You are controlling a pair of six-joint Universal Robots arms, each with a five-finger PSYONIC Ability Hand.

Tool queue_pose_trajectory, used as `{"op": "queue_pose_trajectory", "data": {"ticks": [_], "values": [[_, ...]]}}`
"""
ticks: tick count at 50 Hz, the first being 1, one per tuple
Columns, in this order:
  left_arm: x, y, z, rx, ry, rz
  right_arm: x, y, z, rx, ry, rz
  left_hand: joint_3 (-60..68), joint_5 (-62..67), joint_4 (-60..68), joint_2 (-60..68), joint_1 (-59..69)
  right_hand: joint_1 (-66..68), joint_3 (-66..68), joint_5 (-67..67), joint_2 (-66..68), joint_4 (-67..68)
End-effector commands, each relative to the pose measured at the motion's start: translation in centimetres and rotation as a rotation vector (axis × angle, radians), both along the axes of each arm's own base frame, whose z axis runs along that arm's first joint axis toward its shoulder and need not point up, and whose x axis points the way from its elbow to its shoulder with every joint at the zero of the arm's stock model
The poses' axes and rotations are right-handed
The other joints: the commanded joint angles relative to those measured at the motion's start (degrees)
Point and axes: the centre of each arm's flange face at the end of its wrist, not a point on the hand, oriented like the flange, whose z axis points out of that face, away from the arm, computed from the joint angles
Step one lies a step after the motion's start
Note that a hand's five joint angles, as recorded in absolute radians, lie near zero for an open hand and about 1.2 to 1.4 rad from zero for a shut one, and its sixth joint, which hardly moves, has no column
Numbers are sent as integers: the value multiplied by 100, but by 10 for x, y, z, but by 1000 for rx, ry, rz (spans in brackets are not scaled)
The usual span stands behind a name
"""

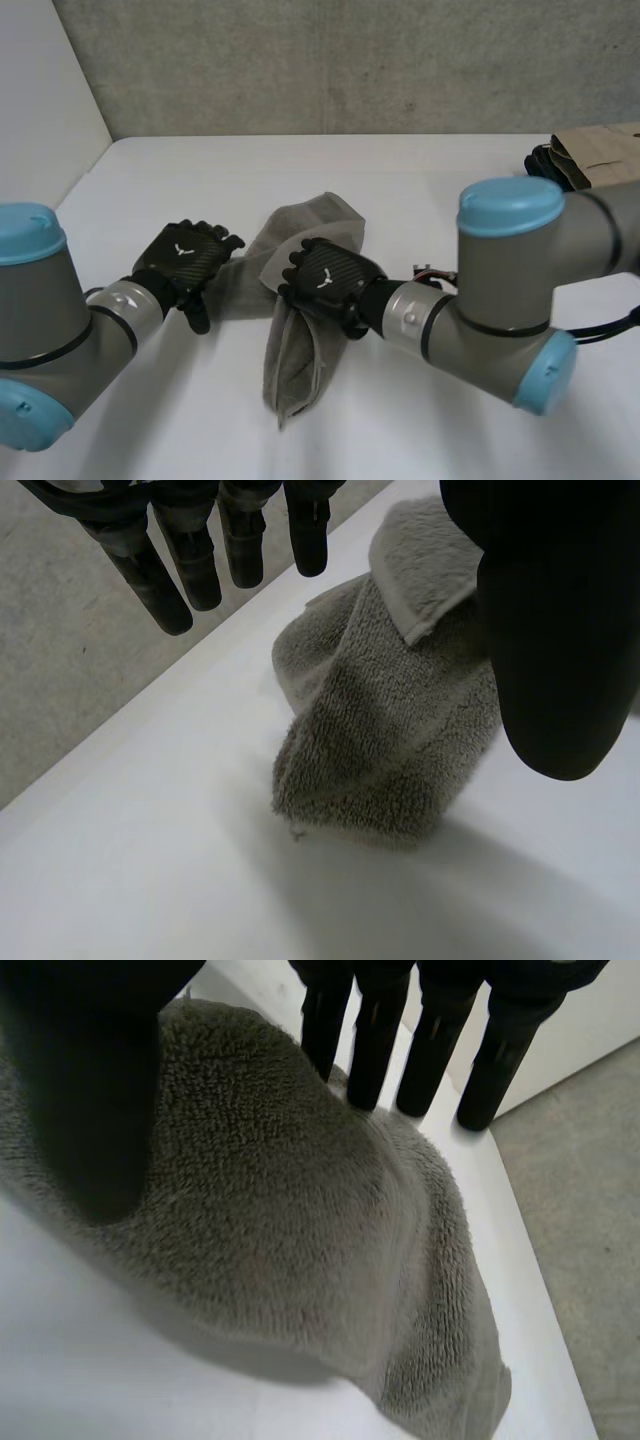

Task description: Fold the laundry.

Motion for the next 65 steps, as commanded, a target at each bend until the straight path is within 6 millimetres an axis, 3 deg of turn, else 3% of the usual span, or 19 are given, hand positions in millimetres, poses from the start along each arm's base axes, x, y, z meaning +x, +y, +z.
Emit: {"op": "queue_pose_trajectory", "data": {"ticks": [1, 5, 10, 15, 26, 35, 37, 39, 40, 42, 44, 47, 49, 51, 56, 60, 65], "values": [[5, 3, -3, -8, 46, -21, 9, -15, -7, -95, -50, -74, 314, 269, 363, 319, 394, 4358, 4392, 4380, 4369, 4418], [2, 6, -6, -3, 62, -64, 5, -19, 5, -120, -97, -144, 548, 503, 597, 553, 629, 4361, 4395, 4383, 4372, 4421], [-11, 15, -9, 1, 98, -199, -2, -15, 32, -111, -184, -185, 634, 589, 682, 638, 714, 4361, 4395, 4383, 4372, 4421], [-26, 14, -14, 0, 114, -260, -9, -17, 45, -57, -237, -228, 634, 589, 682, 638, 714, 4361, 4395, 4383, 4372, 4421], [-68, 25, -27, 197, 221, -185, -20, -18, 42, 49, -231, -321, 750, 705, 799, 755, 830, 4361, 4395, 4383, 4372, 4421], [-86, 21, -24, 298, 389, -88, -25, -14, 36, 157, -266, -395, 1105, 1059, 1153, 1109, 1185, 4361, 4395, 4383, 4372, 4421], [-90, 19, -23, 317, 422, -64, -27, -12, 39, 196, -292, -415, 1506, 1461, 1554, 1510, 1586, 4361, 4395, 4383, 4372, 4421], [-93, 20, -24, 337, 435, -55, -29, -13, 42, 215, -316, -429, 2678, 2633, 2727, 2683, 2759, 4361, 4395, 4383, 4372, 4421], [-95, 22, -25, 360, 440, -50, -30, -14, 46, 233, -339, -444, 4834, 4789, 4882, 4839, 4914, 4361, 4395, 4383, 4372, 4421], [-97, 24, -26, 377, 435, -49, -32, -17, 48, 248, -360, -462, 6781, 6736, 6830, 6786, 6861, 4361, 4395, 4383, 4372, 4421], [-100, 28, -24, 388, 417, -44, -36, -23, 51, 265, -387, -502, 6788, 6743, 6837, 6793, 6868, 4361, 4395, 4383, 4372, 4421], [-96, 25, -20, 379, 406, -1, -40, -29, 53, 283, -404, -536, 6788, 6743, 6837, 6793, 6868, 4361, 4395, 4383, 4372, 4421], [-83, 14, -9, 332, 418, 84, -45, -34, 55, 295, -402, -564, 6788, 6743, 6837, 6793, 6868, 4361, 4395, 4383, 4372, 4421], [-65, 0, 14, 238, 458, 169, -51, -41, 57, 290, -389, -587, 6788, 6743, 6837, 6793, 6868, 4361, 4395, 4383, 4372, 4421], [-41, -14, 54, 74, 545, 216, -64, -54, 67, 260, -364, -616, 6788, 6743, 6837, 6793, 6868, 4361, 4395, 4383, 4372, 4421], [-41, -14, 57, 32, 516, 160, -68, -55, 69, 271, -321, -601, 6788, 6743, 6837, 6793, 6868, 4361, 4395, 4383, 4372, 4421], [-42, -7, 33, 82, 402, 141, -64, -45, 67, 293, -268, -542, 6788, 6743, 6837, 6793, 6868, 4361, 4395, 4383, 4372, 4421]]}}
